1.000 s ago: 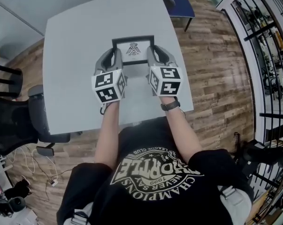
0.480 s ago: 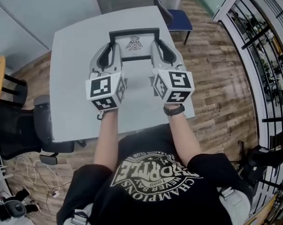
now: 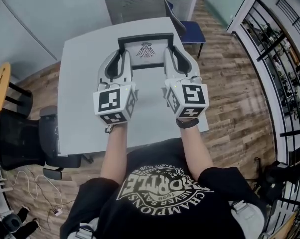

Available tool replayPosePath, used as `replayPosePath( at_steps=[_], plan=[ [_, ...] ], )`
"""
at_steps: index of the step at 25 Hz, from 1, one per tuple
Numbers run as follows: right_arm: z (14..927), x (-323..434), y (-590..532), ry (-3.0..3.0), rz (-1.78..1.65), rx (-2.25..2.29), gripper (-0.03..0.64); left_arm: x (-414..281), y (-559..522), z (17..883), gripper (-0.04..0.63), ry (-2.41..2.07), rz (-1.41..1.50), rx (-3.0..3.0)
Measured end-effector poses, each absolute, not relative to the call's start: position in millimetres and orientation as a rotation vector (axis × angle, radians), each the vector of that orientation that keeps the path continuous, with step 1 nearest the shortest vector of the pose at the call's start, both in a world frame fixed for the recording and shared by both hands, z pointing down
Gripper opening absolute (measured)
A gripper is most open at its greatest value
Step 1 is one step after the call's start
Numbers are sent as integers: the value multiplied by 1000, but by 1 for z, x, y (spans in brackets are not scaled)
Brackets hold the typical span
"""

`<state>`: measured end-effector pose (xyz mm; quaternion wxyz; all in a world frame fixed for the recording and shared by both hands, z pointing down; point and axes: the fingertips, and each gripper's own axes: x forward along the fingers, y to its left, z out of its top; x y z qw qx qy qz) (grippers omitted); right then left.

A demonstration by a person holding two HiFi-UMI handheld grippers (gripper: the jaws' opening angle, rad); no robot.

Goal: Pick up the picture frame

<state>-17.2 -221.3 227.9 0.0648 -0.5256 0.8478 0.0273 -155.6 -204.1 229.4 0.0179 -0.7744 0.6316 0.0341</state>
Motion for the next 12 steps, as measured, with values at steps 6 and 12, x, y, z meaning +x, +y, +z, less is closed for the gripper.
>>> replayPosePath(
  at_steps=[6, 12],
  plan=[
    [229, -27, -220, 2562, 79, -1591, 64, -165, -201, 230, 67, 1967, 96, -2406],
    [236, -35, -222, 2587, 71, -1591, 64, -173, -201, 240, 67, 2000, 86, -2411]
  ],
)
